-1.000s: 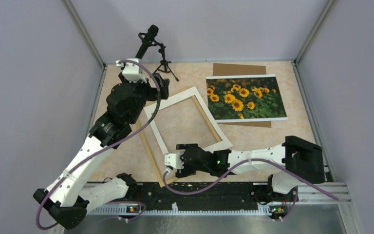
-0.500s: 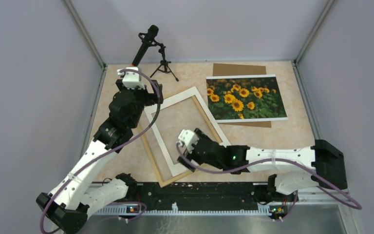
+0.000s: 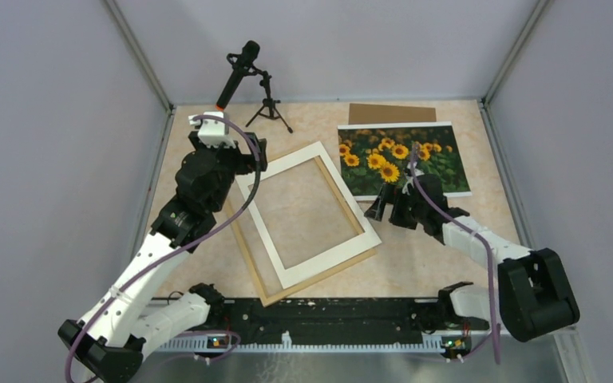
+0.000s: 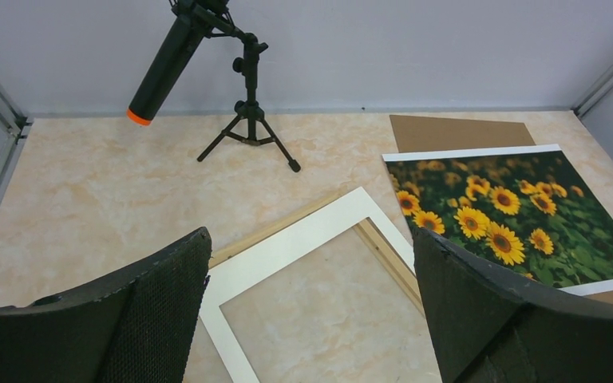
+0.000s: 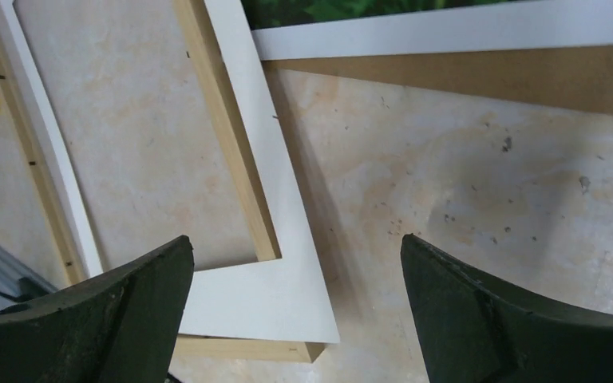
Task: Put the photo into the frame
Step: Place the photo frame item in the photo frame, then adjust the photo frame item on the photo frame.
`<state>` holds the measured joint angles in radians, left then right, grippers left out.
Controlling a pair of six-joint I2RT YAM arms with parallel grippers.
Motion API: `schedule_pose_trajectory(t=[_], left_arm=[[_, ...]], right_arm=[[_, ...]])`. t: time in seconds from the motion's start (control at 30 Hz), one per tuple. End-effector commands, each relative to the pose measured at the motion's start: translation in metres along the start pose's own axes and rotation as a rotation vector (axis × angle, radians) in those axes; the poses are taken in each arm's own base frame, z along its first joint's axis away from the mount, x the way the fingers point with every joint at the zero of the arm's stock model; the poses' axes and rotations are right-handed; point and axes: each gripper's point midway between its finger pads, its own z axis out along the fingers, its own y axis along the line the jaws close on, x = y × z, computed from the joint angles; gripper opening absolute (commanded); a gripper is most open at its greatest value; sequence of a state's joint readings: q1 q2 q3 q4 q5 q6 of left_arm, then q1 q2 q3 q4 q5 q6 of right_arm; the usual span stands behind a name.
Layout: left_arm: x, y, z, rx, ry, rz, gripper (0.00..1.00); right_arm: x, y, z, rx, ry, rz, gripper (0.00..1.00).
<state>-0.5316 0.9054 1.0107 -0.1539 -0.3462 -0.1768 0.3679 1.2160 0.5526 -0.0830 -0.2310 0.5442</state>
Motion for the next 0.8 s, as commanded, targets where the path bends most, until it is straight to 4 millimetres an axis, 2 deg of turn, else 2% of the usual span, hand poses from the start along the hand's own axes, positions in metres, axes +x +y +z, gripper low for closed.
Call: schedule_pose_trajectory(t=[0.0, 0.03, 0.17, 0.27, 0.4, 0.5, 0.63, 0.77], left_arm=[[-0.016, -0.006, -0.003, 0.034, -0.062, -0.04, 0.99], [-0.016, -0.006, -0.003, 0.033, -0.062, -0.04, 0.99], [-0.016, -0.007, -0.003, 0.039, -0.059, -0.041, 0.99], [-0.015, -0.008, -0.003, 0.044, -0.056, -0.041, 0.99], [-0.012, -0.008, -0.001, 0.043, -0.048, -0.04, 0.99], [-0.011, -0.009, 0.001, 0.043, -0.04, -0.037, 0.99], [-0.012, -0.01, -0.001, 0.05, -0.043, -0.041, 0.99], [-0.012, -0.011, -0.001, 0.055, -0.043, -0.042, 0.99]], right_arm=[[-0.007, 0.017, -0.01, -0.255, 0.039, 0.121, 0.96], [-0.006, 0.012, -0.008, -0.272, 0.051, 0.143, 0.93], [0.0, 0.023, 0.002, -0.406, 0.107, 0.187, 0.81], [0.001, 0.021, 0.015, -0.433, 0.126, 0.22, 0.69], [-0.003, 0.021, 0.029, -0.472, 0.126, 0.255, 0.64], [-0.004, 0.023, 0.039, -0.521, 0.142, 0.281, 0.48], [-0.01, 0.033, 0.041, -0.62, 0.133, 0.308, 0.33], [-0.017, 0.034, 0.042, -0.625, 0.106, 0.296, 0.1]])
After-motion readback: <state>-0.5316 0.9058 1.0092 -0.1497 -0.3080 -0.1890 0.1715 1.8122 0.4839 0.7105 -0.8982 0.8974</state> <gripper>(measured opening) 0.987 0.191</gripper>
